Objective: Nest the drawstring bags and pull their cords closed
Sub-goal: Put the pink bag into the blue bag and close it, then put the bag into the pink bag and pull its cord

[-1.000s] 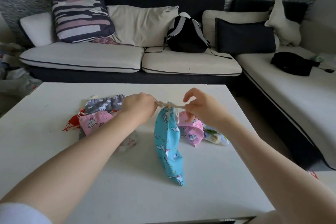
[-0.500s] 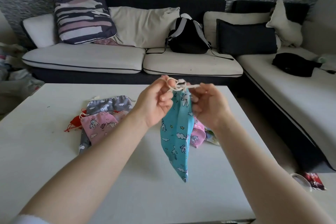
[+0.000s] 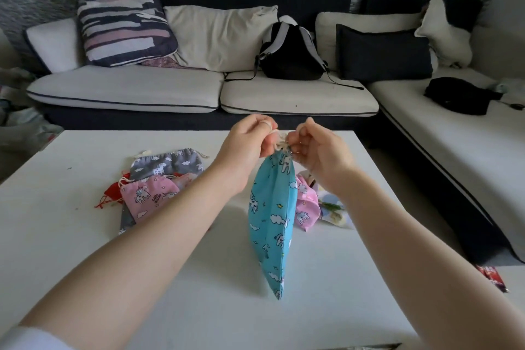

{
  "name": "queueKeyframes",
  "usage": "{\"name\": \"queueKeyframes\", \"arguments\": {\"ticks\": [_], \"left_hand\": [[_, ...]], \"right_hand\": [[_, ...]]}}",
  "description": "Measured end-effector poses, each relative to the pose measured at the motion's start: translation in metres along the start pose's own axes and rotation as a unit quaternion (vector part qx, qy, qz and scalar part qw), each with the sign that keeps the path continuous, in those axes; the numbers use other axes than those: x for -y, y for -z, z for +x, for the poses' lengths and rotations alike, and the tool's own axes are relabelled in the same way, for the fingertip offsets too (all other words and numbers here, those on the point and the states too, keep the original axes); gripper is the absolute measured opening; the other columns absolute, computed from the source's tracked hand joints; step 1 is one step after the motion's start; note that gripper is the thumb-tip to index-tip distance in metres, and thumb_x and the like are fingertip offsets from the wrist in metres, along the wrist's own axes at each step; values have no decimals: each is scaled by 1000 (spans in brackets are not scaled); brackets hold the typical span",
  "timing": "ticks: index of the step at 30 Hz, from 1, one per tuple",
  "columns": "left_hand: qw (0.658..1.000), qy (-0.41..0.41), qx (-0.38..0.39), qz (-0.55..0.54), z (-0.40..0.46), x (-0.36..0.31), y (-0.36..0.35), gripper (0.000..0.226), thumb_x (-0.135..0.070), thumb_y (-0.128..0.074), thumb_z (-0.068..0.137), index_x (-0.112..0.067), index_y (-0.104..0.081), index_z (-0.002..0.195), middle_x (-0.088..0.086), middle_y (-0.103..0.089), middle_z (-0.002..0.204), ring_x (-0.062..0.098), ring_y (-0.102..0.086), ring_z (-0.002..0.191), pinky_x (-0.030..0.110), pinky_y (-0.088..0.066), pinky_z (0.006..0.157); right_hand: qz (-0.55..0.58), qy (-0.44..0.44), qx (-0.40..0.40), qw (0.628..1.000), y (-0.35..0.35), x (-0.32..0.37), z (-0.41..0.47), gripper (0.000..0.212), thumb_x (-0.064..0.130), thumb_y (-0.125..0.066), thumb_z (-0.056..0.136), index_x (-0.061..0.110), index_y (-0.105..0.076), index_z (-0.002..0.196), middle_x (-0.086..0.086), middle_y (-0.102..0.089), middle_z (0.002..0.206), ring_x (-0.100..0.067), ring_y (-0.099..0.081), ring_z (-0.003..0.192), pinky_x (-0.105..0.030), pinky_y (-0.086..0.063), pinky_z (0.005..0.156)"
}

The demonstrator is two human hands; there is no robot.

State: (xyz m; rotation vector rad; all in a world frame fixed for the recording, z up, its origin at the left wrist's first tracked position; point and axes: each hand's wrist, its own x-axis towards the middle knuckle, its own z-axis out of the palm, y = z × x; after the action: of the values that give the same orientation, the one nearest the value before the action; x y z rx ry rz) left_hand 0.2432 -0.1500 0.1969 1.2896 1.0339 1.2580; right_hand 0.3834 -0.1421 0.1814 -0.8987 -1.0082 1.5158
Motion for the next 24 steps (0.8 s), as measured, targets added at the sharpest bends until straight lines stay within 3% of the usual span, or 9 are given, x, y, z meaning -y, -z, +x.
{"name": "queueKeyframes", "arguments": {"ticks": [4, 6, 8, 10, 13, 15, 17, 20, 24], "left_hand": [[991, -68, 77, 85, -3, 5, -15, 23, -4, -46, 90, -24, -58, 90, -8, -64, 91, 5, -63, 77, 20, -49, 76], [987, -42, 77, 138, 2, 22, -17, 29, -6, -47, 89, -27, -53, 108, -12, -56, 114, 4, -61, 92, 16, -45, 77], [974, 0, 61, 216, 8, 46, -13, 38, -10, -48, 89, -25, -45, 125, -9, -47, 126, -1, -55, 92, 11, -39, 74], [949, 50, 75, 304, 13, 74, -2, 43, -12, -47, 90, -19, -42, 132, -4, -41, 136, 2, -52, 100, 13, -35, 80], [894, 173, 129, 393, 19, 123, 12, 42, -16, -47, 91, -17, -44, 132, 2, -46, 137, 13, -52, 97, 22, -37, 73], [862, 228, 158, 425, 19, 155, 17, 40, -16, -47, 90, -19, -48, 130, 6, -49, 135, 19, -50, 95, 25, -40, 73], [840, 278, 182, 428, 16, 179, 21, 43, -16, -45, 91, -23, -45, 134, 9, -49, 135, 24, -53, 100, 28, -45, 77], [837, 340, 207, 376, 19, 200, 20, 49, -14, -39, 93, -26, -36, 140, 9, -47, 137, 28, -51, 112, 33, -48, 82], [867, 291, 231, 333, 31, 214, 10, 36, -16, -40, 96, -14, -47, 131, 6, -49, 138, 25, -48, 121, 33, -38, 103]], "right_hand": [[-96, 70, -53, 992, 20, -6, 7, 34, 15, -34, 99, 6, -56, 74, -7, -59, 73, -17, -54, 69, -31, -47, 74], [-110, 53, -109, 986, 39, -12, 16, 27, 14, -39, 98, 7, -63, 88, -7, -63, 97, -18, -57, 92, -36, -44, 94], [-223, 14, -162, 961, 62, -25, 23, 22, 15, -47, 95, 9, -64, 108, -5, -43, 139, -20, -44, 124, -38, -33, 108], [-369, 6, -182, 911, 78, -46, 23, 21, 14, -55, 91, 17, -65, 109, -1, -20, 154, -21, -29, 137, -39, -31, 109], [-529, -2, -127, 839, 89, -83, 14, 21, 20, -61, 87, 20, -65, 108, -4, -26, 151, -23, -34, 134, -35, -31, 108], [-591, -54, -48, 804, 96, -109, 11, 35, 23, -59, 89, 16, -57, 123, -4, -26, 150, -24, -41, 128, -29, -36, 99], [-622, -111, 18, 775, 105, -132, 11, 50, 28, -58, 89, 19, -44, 136, 0, -14, 156, -25, -37, 133, -33, -39, 103], [-636, -168, 71, 750, 117, -156, 19, 74, 35, -59, 88, 22, -20, 149, 5, 7, 158, -25, -11, 145, -43, -24, 115], [-648, -184, 87, 734, 124, -170, 32, 84, 39, -58, 87, 23, -6, 150, 6, 17, 157, -20, 6, 146, -41, -15, 116]]}}
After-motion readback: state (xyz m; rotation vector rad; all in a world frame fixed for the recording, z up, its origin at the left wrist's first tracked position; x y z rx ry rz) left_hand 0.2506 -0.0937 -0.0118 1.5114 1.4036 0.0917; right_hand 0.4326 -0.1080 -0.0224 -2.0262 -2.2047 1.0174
